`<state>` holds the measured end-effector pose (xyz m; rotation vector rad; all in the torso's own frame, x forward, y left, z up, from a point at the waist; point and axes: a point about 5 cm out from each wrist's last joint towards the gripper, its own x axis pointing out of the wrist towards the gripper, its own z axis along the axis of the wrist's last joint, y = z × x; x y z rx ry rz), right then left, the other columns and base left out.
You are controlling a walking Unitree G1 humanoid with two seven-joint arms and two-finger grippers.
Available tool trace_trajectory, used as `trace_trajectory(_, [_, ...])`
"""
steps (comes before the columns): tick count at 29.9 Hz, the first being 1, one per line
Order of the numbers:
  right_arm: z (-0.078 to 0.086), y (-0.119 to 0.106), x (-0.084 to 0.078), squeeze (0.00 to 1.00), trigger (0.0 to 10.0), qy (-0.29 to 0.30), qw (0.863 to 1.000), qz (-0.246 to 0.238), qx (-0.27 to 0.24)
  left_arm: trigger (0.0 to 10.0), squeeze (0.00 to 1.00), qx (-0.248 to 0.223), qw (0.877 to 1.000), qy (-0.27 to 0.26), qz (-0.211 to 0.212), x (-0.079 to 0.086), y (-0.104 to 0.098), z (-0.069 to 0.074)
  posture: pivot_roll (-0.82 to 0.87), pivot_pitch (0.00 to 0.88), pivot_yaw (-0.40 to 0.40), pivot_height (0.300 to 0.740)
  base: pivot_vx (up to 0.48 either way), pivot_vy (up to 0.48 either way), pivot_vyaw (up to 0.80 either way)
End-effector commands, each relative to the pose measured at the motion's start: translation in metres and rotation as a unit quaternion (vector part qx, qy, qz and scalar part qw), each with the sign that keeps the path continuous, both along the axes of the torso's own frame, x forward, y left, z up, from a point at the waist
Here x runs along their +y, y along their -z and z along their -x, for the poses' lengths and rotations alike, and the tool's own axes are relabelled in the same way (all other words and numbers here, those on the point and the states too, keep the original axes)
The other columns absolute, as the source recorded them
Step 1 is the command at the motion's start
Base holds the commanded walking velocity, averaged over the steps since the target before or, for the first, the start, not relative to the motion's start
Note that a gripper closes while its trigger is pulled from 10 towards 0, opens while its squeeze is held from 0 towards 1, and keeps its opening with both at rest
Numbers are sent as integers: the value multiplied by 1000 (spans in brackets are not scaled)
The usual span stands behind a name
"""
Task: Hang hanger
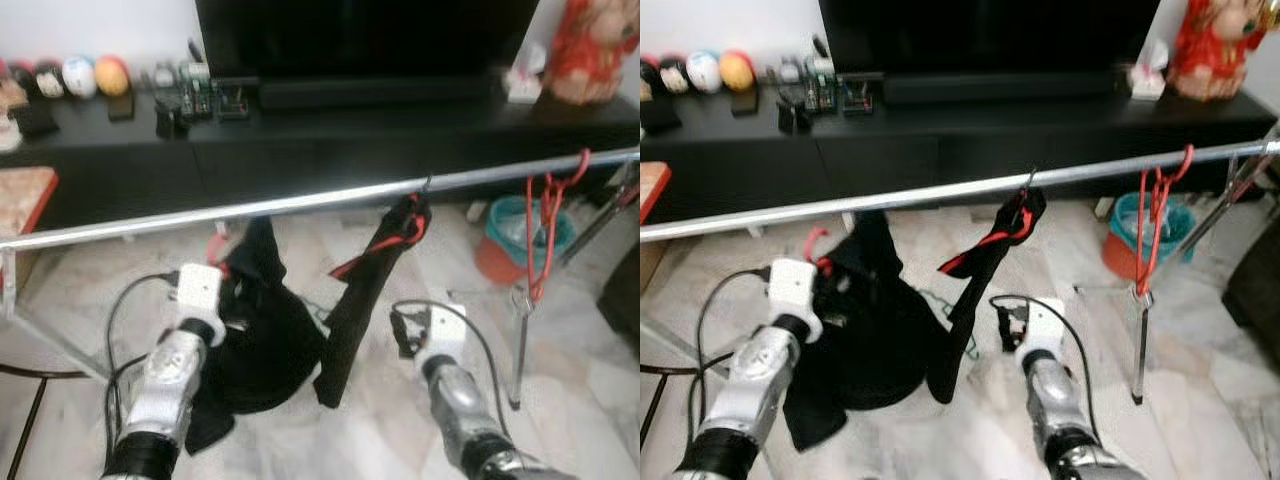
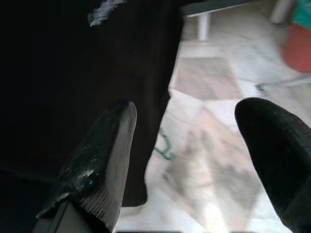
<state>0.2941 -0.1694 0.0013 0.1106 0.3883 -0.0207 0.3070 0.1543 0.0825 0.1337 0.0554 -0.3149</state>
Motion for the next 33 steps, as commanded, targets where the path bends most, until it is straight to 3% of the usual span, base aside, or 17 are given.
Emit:
trace_trajectory(1, [1,2,4,0,10000,-3,1000,-3,5,10000,0,-7,1000,26,-7,-1,-7,0,19,103,-27,740,0,0,0])
trace_trajectory(7, [2,3,6,0,10000,-3,1000,-5,8,10000,0,-7,998,68,-12,-11,-16,-3,20,105,-15,740,0,0,0])
trace_trajectory(12, [3,5,5,0,10000,-1,1000,-8,14,10000,0,-17,997,76,-19,-16,-27,-14,24,101,-8,740,0,0,0])
trace_trajectory(17, [4,6,6,0,10000,2,1000,-12,16,10000,0,-32,999,37,-20,-15,-40,-31,22,94,-1,740,0,0,0])
trace_trajectory(23, [4,6,8,0,10000,1,1000,-12,20,10000,0,-7,998,-60,-34,-3,-38,-49,21,91,-1,740,0,0,0])
trace_trajectory(28, [4,7,8,0,10000,0,1000,-11,22,10000,0,1,997,-70,-38,-7,-34,-52,21,88,-4,740,0,0,0])
trace_trajectory(33, [3,5,9,0,10000,-1,1000,-11,17,10000,0,-19,995,-97,-15,-7,-46,-63,19,86,-2,740,0,0,0])
